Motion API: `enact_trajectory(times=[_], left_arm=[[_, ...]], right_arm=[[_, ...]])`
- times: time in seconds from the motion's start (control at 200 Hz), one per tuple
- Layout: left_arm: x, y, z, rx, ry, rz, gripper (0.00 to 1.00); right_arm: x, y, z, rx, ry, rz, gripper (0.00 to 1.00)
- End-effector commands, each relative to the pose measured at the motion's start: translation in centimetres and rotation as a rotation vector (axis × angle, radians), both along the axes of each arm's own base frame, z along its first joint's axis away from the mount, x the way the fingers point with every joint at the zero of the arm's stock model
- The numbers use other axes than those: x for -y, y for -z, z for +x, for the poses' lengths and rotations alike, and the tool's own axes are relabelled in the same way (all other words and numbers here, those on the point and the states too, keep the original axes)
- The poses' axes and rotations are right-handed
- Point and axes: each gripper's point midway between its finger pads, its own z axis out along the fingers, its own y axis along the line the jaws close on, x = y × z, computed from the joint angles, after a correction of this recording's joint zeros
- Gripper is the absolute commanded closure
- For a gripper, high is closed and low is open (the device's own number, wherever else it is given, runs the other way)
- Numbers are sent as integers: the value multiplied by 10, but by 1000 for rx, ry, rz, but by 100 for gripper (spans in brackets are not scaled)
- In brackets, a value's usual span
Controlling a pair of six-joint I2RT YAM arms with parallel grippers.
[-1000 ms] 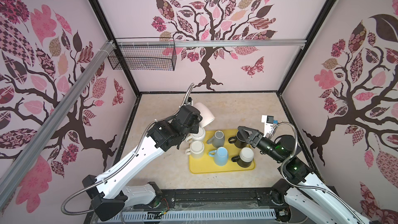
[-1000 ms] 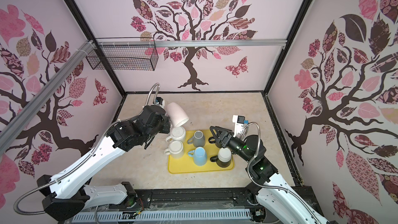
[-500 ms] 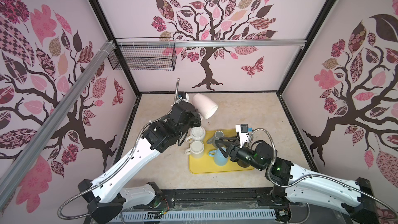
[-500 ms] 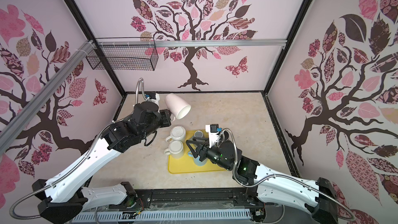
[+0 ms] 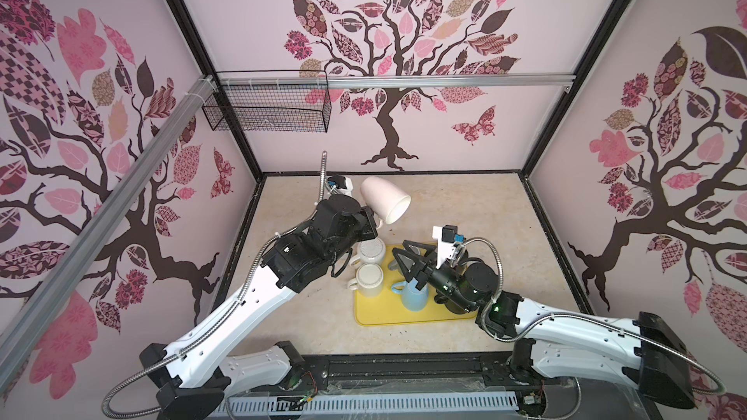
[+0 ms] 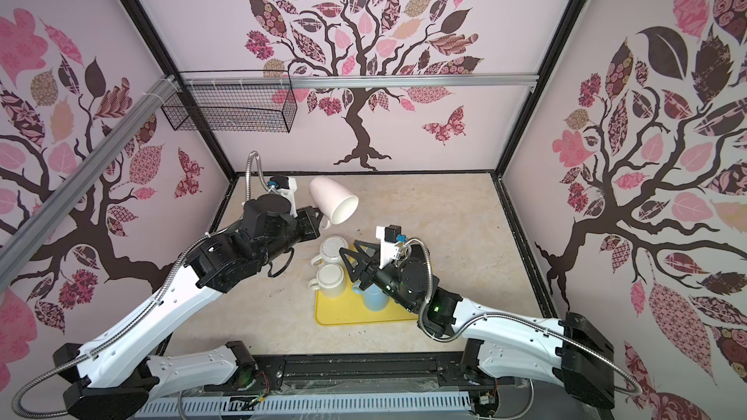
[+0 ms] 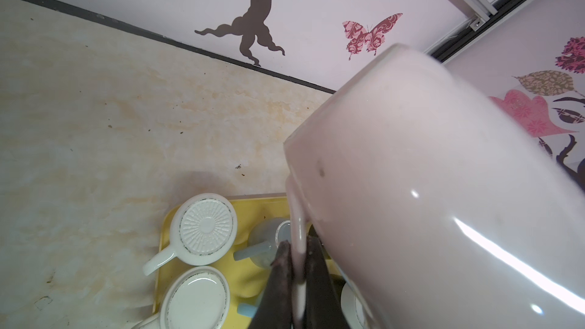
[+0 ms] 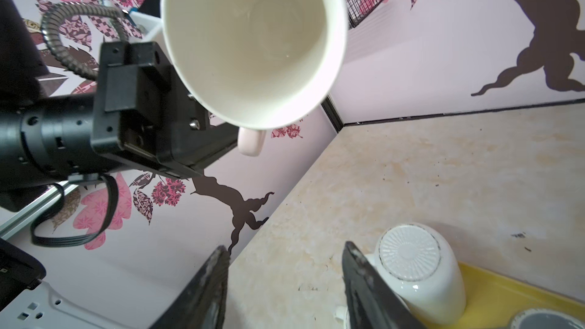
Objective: Turn the mug right side up
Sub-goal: Place the mug at the top-right of the table.
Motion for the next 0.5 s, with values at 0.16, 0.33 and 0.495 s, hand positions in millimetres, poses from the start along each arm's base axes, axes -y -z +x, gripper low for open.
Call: enact_trajectory(times=[0.16, 0.33, 0.495], left_arm=[[10, -21, -2, 85, 51, -114, 100], [9, -19, -5, 87, 61, -114, 100], [9, -20, -8, 98, 77, -117, 100]], right_arm=[[-20, -45, 1, 117, -38, 91, 43], [-27, -51, 6, 114, -32, 107, 45], [-35, -51, 13, 91, -23, 108, 47]])
